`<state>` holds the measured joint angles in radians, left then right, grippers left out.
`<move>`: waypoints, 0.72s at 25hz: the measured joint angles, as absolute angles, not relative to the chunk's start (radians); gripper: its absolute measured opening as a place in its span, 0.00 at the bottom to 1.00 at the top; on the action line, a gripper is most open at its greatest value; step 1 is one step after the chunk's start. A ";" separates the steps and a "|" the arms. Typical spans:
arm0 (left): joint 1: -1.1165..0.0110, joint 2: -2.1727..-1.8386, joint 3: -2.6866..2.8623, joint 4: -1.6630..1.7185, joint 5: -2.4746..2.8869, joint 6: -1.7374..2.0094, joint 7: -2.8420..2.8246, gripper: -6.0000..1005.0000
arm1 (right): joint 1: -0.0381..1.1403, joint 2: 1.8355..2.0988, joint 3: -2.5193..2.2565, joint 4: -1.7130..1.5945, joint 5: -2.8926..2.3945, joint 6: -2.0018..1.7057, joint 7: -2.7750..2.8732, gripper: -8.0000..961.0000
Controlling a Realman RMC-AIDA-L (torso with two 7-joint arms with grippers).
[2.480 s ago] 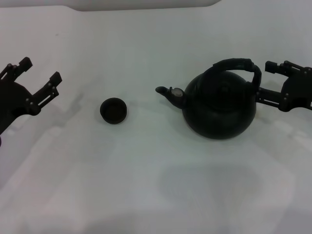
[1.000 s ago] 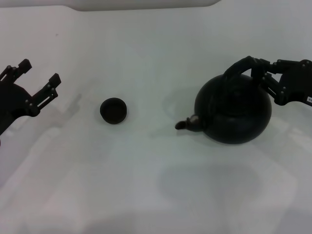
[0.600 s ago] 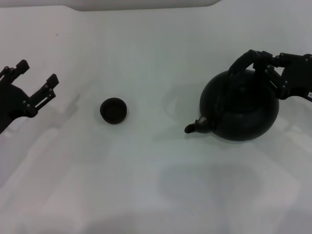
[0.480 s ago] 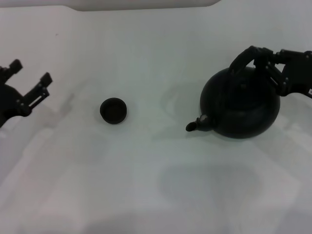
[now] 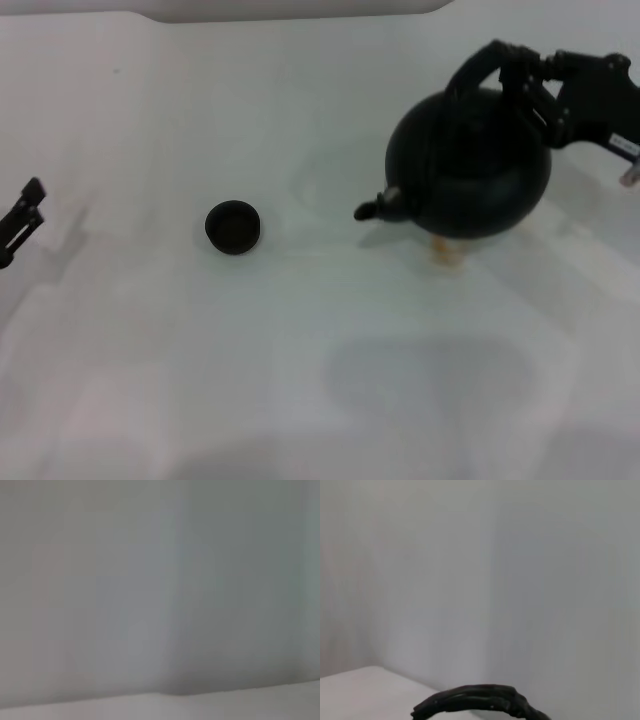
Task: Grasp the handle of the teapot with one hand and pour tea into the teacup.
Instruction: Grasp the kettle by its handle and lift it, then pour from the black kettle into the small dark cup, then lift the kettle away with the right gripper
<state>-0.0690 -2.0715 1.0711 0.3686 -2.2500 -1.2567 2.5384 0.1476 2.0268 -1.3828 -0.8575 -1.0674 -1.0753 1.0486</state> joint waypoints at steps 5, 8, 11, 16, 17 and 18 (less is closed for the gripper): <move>-0.068 -2.069 1.007 0.311 -2.249 -1.250 2.544 0.80 | 0.154 2.027 -1.493 -0.939 -0.998 -0.920 0.987 0.17; -0.056 -2.068 0.955 0.261 -2.247 -1.247 2.564 0.80 | 0.157 2.026 -1.557 -0.982 -0.983 -0.835 0.954 0.16; -0.037 -2.068 0.951 0.256 -2.247 -1.229 2.571 0.80 | 0.158 2.026 -1.612 -1.017 -0.978 -0.766 0.928 0.16; -0.031 -2.069 0.950 0.240 -2.246 -1.171 2.591 0.80 | 0.153 2.026 -1.668 -1.062 -0.970 -0.672 0.914 0.16; -0.033 -2.070 0.950 0.233 -2.246 -1.167 2.595 0.80 | 0.152 2.026 -1.678 -1.071 -0.966 -0.656 0.913 0.15; -0.034 -2.070 0.950 0.230 -2.246 -1.166 2.598 0.80 | 0.150 2.026 -1.688 -1.080 -0.959 -0.639 0.913 0.15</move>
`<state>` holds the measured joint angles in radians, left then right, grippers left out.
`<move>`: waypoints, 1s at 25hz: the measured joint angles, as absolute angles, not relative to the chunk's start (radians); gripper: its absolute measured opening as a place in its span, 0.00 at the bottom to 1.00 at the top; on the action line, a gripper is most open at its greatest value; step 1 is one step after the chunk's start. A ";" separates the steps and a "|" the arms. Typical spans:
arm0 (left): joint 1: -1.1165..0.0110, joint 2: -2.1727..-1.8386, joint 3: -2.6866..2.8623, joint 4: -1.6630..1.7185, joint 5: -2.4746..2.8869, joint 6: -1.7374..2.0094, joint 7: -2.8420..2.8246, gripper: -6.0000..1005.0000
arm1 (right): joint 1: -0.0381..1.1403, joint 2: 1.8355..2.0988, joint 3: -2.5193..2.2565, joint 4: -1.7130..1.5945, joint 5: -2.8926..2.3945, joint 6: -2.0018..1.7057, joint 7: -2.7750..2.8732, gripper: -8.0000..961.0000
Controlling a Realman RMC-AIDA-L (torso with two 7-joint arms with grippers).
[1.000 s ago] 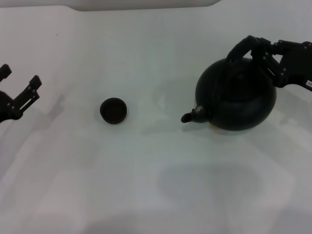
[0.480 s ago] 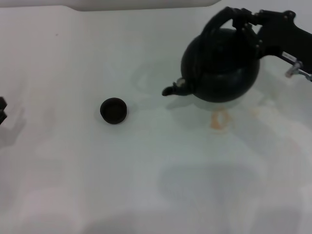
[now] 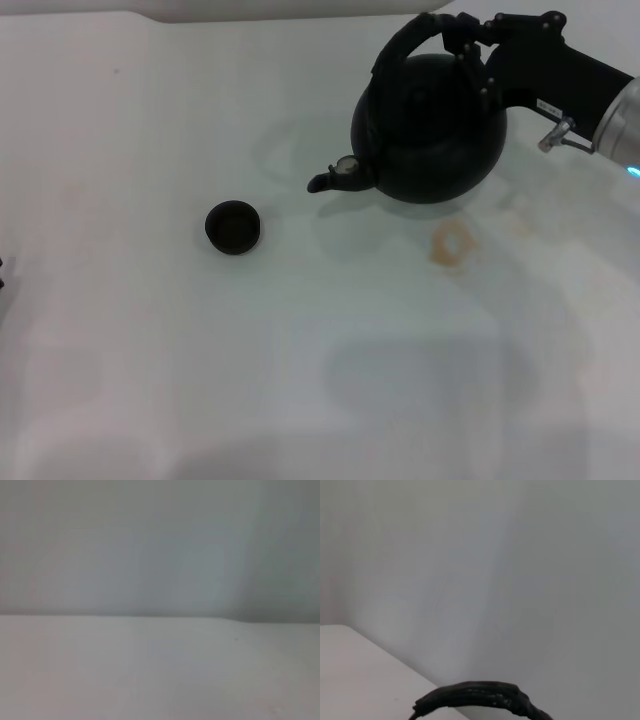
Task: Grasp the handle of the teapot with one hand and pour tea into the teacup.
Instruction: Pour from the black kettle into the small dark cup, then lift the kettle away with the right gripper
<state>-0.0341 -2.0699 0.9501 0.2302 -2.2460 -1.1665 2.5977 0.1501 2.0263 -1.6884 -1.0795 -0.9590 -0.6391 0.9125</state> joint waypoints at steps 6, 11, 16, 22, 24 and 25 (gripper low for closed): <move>-0.046 -2.072 0.953 0.229 -2.246 -1.168 2.619 0.80 | 0.140 2.027 -1.790 -1.159 -0.934 -0.490 0.898 0.15; -0.058 -2.071 0.953 0.228 -2.245 -1.168 2.620 0.80 | 0.147 2.028 -1.844 -1.194 -0.927 -0.426 0.883 0.15; -0.068 -2.071 0.955 0.228 -2.233 -1.167 2.621 0.80 | 0.158 2.028 -1.911 -1.232 -0.927 -0.334 0.859 0.15; -0.077 -2.071 0.955 0.228 -2.222 -1.159 2.624 0.80 | 0.168 2.028 -1.952 -1.251 -0.927 -0.287 0.824 0.15; -0.078 -2.071 0.954 0.228 -2.220 -1.159 2.625 0.80 | 0.172 2.028 -1.962 -1.259 -0.927 -0.272 0.821 0.14; -0.078 -2.071 0.954 0.228 -2.219 -1.159 2.625 0.80 | 0.174 2.028 -1.965 -1.263 -0.927 -0.266 0.821 0.14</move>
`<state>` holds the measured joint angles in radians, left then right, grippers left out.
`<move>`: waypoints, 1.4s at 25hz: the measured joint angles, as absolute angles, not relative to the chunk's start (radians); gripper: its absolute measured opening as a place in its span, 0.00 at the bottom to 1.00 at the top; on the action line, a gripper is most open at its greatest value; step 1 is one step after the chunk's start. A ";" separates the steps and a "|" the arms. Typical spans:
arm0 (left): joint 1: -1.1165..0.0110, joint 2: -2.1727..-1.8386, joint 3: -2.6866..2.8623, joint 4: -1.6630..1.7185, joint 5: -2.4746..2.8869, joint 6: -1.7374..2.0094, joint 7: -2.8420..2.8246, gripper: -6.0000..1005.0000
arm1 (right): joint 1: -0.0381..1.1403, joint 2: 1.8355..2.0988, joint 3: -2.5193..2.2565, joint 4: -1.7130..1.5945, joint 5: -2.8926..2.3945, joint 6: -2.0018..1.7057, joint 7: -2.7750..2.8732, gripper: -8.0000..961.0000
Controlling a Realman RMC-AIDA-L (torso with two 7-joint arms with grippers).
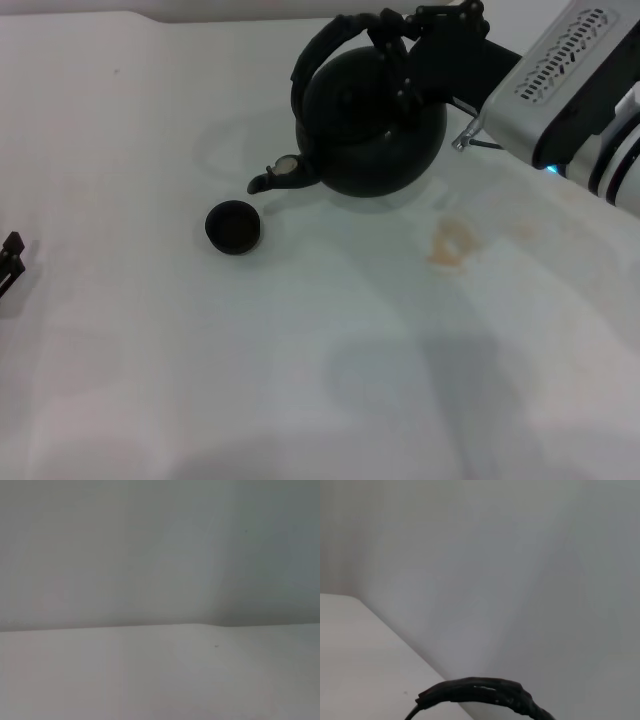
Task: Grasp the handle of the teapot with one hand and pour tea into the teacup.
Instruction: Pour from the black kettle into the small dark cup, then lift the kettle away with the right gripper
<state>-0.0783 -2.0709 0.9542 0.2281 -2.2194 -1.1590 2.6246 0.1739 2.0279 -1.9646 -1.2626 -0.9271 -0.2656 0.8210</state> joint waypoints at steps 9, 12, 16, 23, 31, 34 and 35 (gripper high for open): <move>-0.083 -2.071 0.954 0.229 -2.218 -1.158 2.633 0.80 | 0.187 2.028 -1.981 -1.271 -0.928 -0.255 0.773 0.13; -0.088 -2.072 0.954 0.229 -2.218 -1.158 2.634 0.80 | 0.190 2.028 -1.976 -1.271 -0.927 -0.261 0.770 0.13; -0.093 -2.072 0.954 0.229 -2.218 -1.158 2.634 0.80 | 0.192 2.028 -1.978 -1.278 -0.926 -0.255 0.770 0.13; -0.104 -2.072 0.954 0.229 -2.218 -1.158 2.634 0.80 | 0.202 2.028 -1.983 -1.279 -0.930 -0.240 0.763 0.13; -0.113 -2.072 0.954 0.229 -2.217 -1.158 2.639 0.80 | 0.214 2.028 -1.986 -1.261 -0.928 -0.247 0.695 0.13; -0.115 -2.072 0.954 0.229 -2.217 -1.157 2.643 0.80 | 0.218 2.028 -1.994 -1.259 -0.930 -0.244 0.687 0.13; -0.115 -2.072 0.954 0.229 -2.217 -1.157 2.644 0.80 | 0.219 2.028 -1.997 -1.259 -0.931 -0.242 0.684 0.13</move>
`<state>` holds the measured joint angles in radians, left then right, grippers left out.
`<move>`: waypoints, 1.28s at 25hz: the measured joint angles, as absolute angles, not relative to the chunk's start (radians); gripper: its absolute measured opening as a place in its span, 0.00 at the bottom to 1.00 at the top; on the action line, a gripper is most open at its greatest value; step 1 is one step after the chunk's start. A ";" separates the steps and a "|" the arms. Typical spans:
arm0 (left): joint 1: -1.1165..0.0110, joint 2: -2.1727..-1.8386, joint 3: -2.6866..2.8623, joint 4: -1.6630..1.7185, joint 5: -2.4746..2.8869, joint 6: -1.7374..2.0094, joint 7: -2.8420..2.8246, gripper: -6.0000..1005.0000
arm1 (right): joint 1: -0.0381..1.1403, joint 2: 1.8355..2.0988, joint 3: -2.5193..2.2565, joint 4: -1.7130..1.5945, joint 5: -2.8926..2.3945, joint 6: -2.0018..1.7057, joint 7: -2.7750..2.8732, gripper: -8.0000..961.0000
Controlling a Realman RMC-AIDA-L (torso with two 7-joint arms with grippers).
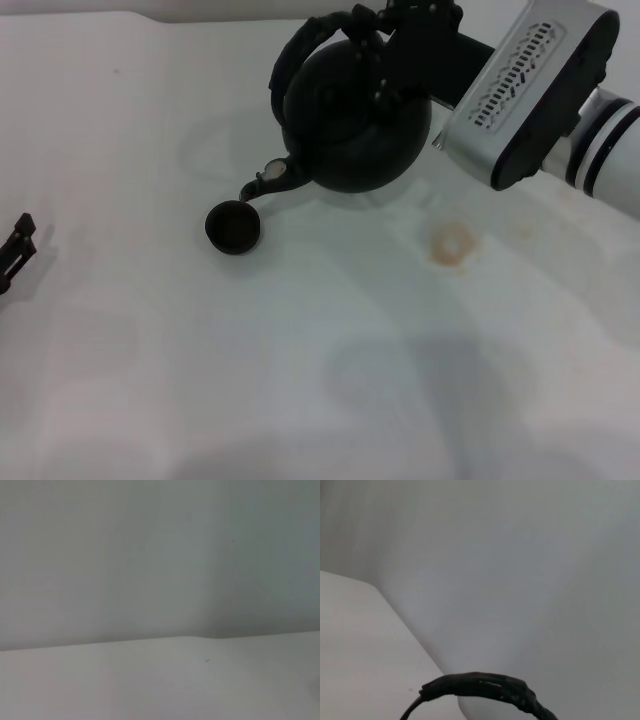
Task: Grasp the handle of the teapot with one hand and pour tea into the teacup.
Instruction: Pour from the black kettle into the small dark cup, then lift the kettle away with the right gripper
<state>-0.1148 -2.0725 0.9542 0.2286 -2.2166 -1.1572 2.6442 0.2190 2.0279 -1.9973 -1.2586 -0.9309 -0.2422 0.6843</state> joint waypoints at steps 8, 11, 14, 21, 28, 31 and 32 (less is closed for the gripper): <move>-0.117 -2.072 0.954 0.229 -2.216 -1.156 2.646 0.80 | 0.244 2.028 -2.041 -1.267 -0.929 -0.166 0.677 0.12; -0.118 -2.072 0.954 0.229 -2.217 -1.157 2.646 0.80 | 0.256 2.028 -2.057 -1.268 -0.930 -0.141 0.677 0.12; -0.120 -2.072 0.954 0.229 -2.217 -1.157 2.646 0.80 | 0.268 2.028 -2.073 -1.270 -0.933 -0.109 0.677 0.12; -0.124 -2.072 0.954 0.229 -2.217 -1.157 2.646 0.80 | 0.286 2.028 -2.111 -1.274 -0.973 -0.060 0.677 0.12; -0.130 -2.072 0.954 0.229 -2.217 -1.156 2.646 0.80 | 0.299 2.028 -2.140 -1.282 -1.015 -0.009 0.680 0.12; -0.131 -2.072 0.954 0.229 -2.217 -1.156 2.646 0.80 | 0.299 2.028 -2.141 -1.282 -1.029 -0.006 0.685 0.12; -0.131 -2.072 0.954 0.229 -2.217 -1.155 2.646 0.80 | 0.299 2.028 -2.142 -1.282 -1.031 -0.006 0.685 0.12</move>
